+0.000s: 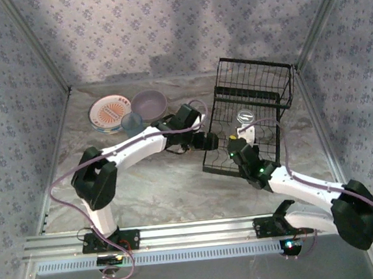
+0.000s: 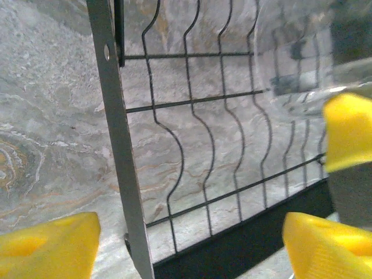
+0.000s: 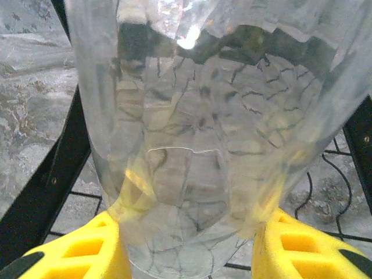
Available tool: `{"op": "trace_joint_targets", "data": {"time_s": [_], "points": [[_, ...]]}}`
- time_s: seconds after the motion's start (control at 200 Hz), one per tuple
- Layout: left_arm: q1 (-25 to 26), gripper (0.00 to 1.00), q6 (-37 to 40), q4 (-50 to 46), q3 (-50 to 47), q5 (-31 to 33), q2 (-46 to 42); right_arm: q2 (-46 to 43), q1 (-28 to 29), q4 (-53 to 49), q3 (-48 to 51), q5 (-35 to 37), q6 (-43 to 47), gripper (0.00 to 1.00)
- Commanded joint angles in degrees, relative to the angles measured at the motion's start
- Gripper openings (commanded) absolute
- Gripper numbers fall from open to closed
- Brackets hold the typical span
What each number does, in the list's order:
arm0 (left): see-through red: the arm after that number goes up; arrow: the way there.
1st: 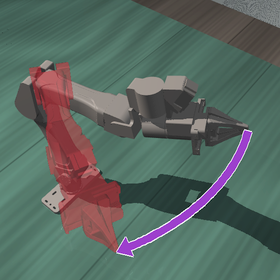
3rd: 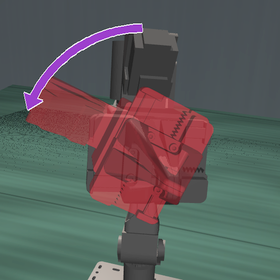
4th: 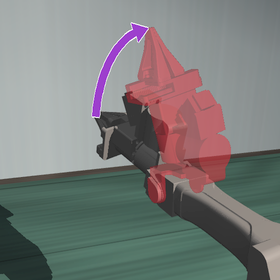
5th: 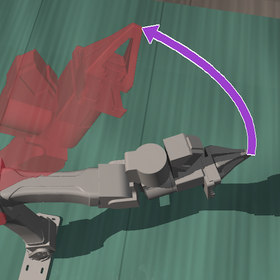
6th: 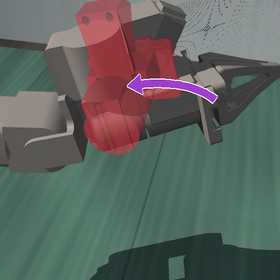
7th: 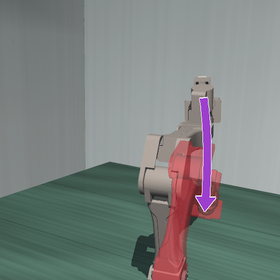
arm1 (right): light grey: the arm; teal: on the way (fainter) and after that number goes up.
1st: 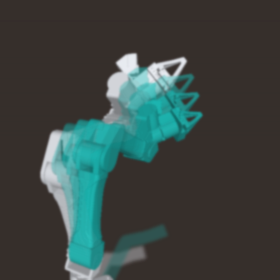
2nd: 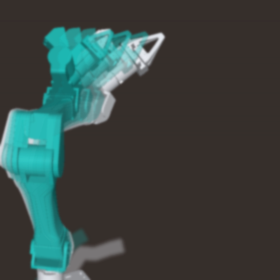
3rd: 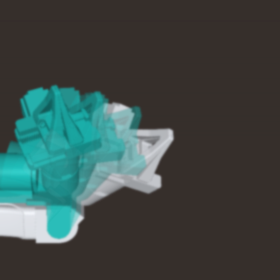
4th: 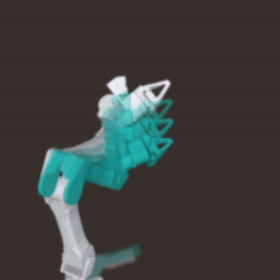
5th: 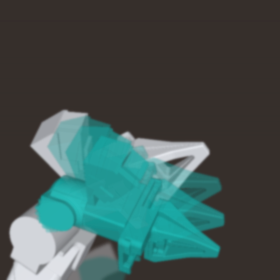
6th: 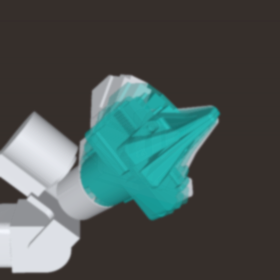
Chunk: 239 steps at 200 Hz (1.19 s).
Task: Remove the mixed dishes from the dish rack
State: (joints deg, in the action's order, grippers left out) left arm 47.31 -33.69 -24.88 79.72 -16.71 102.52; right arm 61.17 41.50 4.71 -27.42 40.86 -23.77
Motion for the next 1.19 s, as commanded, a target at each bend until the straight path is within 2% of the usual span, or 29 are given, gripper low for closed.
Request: {"op": "trace_joint_targets", "data": {"time_s": [0.0, 0.075, 0.33, 0.41, 0.73, 0.929, 1.069, 1.189], "points": [[-0.64, 0.92, 1.64, 2.18, -2.14, 0.72, -5.66, -3.39, -0.52, -8.06, -3.29, -1.68, 1.09, 0.19], [-0.71, 0.99, 2.36, 3.07, -4.4, 2.0, -9.0, -5.09, -0.8, -11.34, -4.95, -2.8, 1.09, 0.19], [-1.14, 0.99, 5.07, 8.24, -15.26, 9.71, -22.93, -8.73, -1.47, -20.13, -11.53, -7.86, 1.15, 0.19], [-1.84, 0.99, 5.7, 10.69, -19.24, 10.38, -26.6, -9.36, -1.47, -22.96, -13.74, -8.29, 0.48, 0.18], [-2.34, 0.99, 12.6, 36.2, -41.53, 15.02, -44.34, -10.41, -2.25, -33.4, -22.54, -14.89, -4.61, 0.18], [-2.32, 0.99, 19.59, 51.15, -49.81, 11.35, -46.54, -8.75, -4.75, -38.57, -27.81, -24.41, -10.07, 0.18], [-1.84, 0.99, 23.77, 66.23, -54.42, 6.74, -44.62, -8.69, -7.15, -38.89, -29.98, -32.29, -14.74, 0.18], [-0.51, 0.97, 27.58, 71.03, -54.11, 3.88, -41.98, -8.87, -8.58, -41.24, -31.94, -37.57, -17.6, 0.18]]}}
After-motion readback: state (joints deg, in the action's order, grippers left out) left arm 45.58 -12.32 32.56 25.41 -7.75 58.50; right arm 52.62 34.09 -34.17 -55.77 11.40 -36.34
